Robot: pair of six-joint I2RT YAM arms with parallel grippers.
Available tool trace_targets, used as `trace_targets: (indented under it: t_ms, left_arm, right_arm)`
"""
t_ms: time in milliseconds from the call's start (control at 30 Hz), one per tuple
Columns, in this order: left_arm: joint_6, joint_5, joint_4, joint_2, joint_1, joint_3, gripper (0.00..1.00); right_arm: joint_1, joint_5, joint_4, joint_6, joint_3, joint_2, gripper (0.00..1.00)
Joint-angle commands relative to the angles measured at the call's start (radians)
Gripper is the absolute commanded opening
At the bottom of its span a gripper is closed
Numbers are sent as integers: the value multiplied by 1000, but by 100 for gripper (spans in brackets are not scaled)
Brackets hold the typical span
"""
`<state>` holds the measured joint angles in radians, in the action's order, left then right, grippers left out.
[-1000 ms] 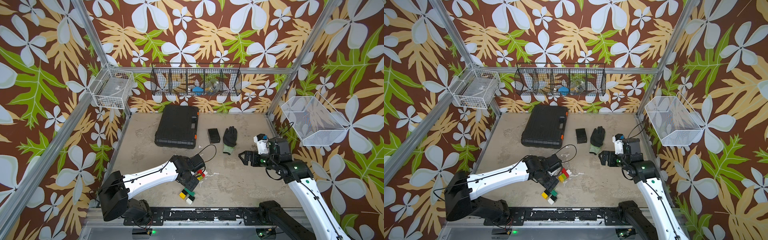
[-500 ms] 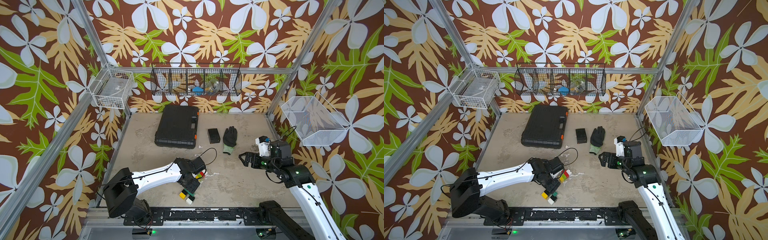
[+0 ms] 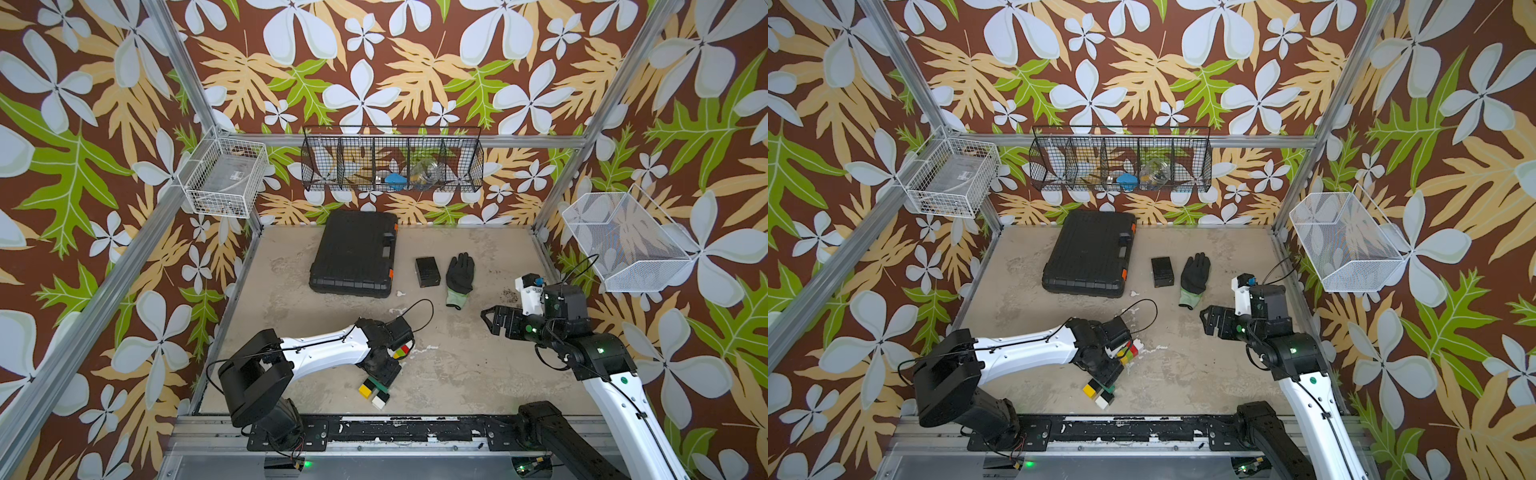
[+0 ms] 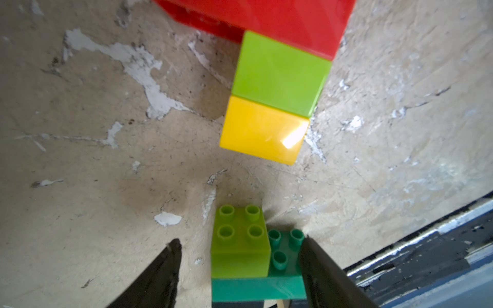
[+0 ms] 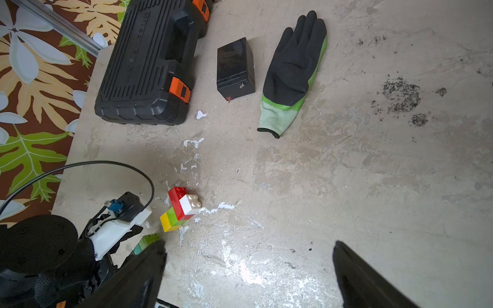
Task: Assemble a giraffe with lego
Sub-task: Pick up the lego brick from the center of the board.
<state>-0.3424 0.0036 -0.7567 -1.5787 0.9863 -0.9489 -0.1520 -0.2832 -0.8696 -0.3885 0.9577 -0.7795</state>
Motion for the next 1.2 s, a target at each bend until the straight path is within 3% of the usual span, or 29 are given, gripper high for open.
trace_targets:
  t_ms: [0, 467, 967, 1167]
  left_arm:
    - [-22, -10, 4, -10, -4, 1, 70]
    - [-23, -13, -13, -38, -12, 3, 50]
    - [-22, -33, -48, -47, -16, -1, 51]
    - [-24, -30, -50, -52, -18, -2, 44]
  right_arm:
    - [-1, 6, -5, 1, 1, 1, 100]
    - [0, 8, 26, 13, -3, -16, 100]
    - [-1, 2, 72, 8, -43, -22, 100]
    - [-1, -1, 89, 8, -50, -30, 100]
